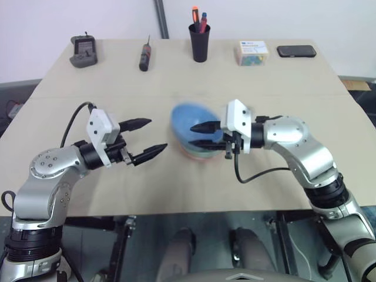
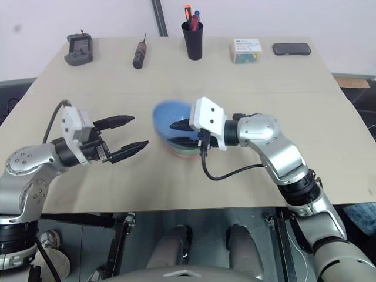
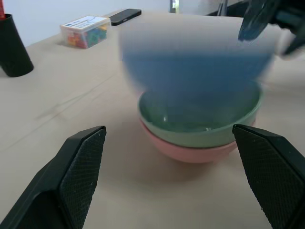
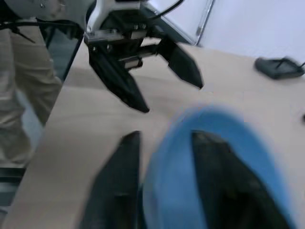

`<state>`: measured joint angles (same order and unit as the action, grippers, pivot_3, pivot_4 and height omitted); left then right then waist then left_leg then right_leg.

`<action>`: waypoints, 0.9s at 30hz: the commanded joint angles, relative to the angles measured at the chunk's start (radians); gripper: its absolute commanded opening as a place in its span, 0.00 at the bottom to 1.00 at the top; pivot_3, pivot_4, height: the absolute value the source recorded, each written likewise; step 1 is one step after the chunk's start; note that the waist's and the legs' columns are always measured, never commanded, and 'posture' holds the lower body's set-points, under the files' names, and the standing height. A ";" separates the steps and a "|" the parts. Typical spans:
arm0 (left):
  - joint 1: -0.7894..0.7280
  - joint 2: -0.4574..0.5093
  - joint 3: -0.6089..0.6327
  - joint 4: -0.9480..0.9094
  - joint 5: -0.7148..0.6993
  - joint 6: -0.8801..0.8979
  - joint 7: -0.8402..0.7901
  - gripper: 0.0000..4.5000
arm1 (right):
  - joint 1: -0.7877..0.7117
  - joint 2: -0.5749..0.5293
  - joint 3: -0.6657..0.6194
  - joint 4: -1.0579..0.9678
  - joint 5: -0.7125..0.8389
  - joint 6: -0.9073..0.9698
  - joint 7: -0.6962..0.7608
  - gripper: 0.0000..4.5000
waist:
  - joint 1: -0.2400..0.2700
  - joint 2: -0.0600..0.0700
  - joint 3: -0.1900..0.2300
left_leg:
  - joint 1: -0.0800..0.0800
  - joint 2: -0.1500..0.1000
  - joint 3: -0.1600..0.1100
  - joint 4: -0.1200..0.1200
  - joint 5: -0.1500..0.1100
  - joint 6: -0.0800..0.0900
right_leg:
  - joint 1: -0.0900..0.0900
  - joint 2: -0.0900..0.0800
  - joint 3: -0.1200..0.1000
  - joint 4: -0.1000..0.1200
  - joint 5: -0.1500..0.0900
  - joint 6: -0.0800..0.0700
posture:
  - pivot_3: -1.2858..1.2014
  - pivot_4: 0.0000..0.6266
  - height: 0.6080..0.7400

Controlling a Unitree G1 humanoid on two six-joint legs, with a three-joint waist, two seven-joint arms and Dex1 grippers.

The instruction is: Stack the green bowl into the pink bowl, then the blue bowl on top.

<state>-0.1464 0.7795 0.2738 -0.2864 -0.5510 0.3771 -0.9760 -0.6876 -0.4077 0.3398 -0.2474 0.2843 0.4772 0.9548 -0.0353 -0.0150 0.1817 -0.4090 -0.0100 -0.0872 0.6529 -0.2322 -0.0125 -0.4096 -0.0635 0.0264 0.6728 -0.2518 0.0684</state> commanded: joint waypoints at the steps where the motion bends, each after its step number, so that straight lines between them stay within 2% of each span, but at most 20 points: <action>1: 0.040 0.014 0.034 -0.066 0.023 -0.030 0.024 1.00 | 0.008 -0.021 -0.053 -0.023 -0.007 -0.019 -0.025 0.80 | -0.002 0.000 0.000 | 0.000 0.000 0.000 0.000 0.000 0.000 | 0.000 0.000 0.000 0.000 0.000 0.000 | 0.52 0.24 1.00; 3: 0.064 0.002 0.034 -0.075 0.055 -0.070 0.044 1.00 | 0.032 -0.039 -0.087 -0.042 -0.007 -0.035 -0.044 0.98 | -0.002 0.000 0.000 | 0.000 0.000 0.000 -0.001 0.000 0.000 | 0.000 0.000 0.000 0.000 0.000 0.000 | 0.52 0.24 1.00; 8: 0.104 -0.053 0.050 -0.085 0.005 -0.068 0.069 1.00 | 0.139 -0.120 -0.180 -0.095 0.005 -0.067 -0.057 0.98 | 0.001 0.000 0.000 | 0.000 0.000 0.000 -0.001 0.000 0.000 | 0.000 -0.001 0.000 -0.001 0.000 0.000 | 0.52 0.24 1.00; 15: 0.168 -0.054 0.108 -0.065 -0.030 -0.070 0.041 1.00 | 0.350 -0.205 -0.380 -0.119 0.068 -0.103 -0.062 0.98 | -0.001 0.000 0.000 | 0.001 0.000 0.000 -0.002 0.000 0.000 | 0.000 0.000 0.000 -0.001 0.000 0.000 | 0.52 0.24 1.00; 20: 0.276 -0.020 0.195 -0.045 -0.021 -0.119 -0.030 1.00 | 0.545 -0.318 -0.575 -0.166 0.193 -0.080 0.035 0.98 | 0.001 0.000 0.000 | 0.001 0.001 0.002 -0.003 0.000 0.000 | 0.001 0.000 0.001 -0.002 0.000 0.000 | 0.52 0.24 1.00; 23: 0.320 -0.011 0.235 -0.028 -0.028 -0.126 -0.053 1.00 | 0.647 -0.378 -0.674 -0.160 0.212 -0.103 0.070 0.98 | 0.004 0.000 0.000 | 0.002 0.001 0.002 -0.003 0.000 0.000 | 0.002 0.000 0.001 -0.002 0.000 0.000 | 0.52 0.24 1.00; 27: 0.333 -0.013 0.238 -0.008 -0.016 -0.138 -0.062 1.00 | 0.719 -0.419 -0.759 -0.154 0.247 -0.118 0.108 0.98 | 0.003 0.000 0.000 | 0.013 0.003 0.003 -0.004 0.000 0.000 | 0.014 0.001 0.001 -0.009 -0.001 -0.001 | 0.52 0.24 1.00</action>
<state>0.1837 0.7549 0.4806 -0.2891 -0.5547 0.2572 -1.0289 0.0273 -0.8081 -0.3675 -0.3746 0.4990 0.3806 1.0458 -0.0318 -0.0152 0.1816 -0.3958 -0.0057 -0.0838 0.6491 -0.2325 -0.0121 -0.3950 -0.0619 0.0271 0.6629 -0.2542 0.0652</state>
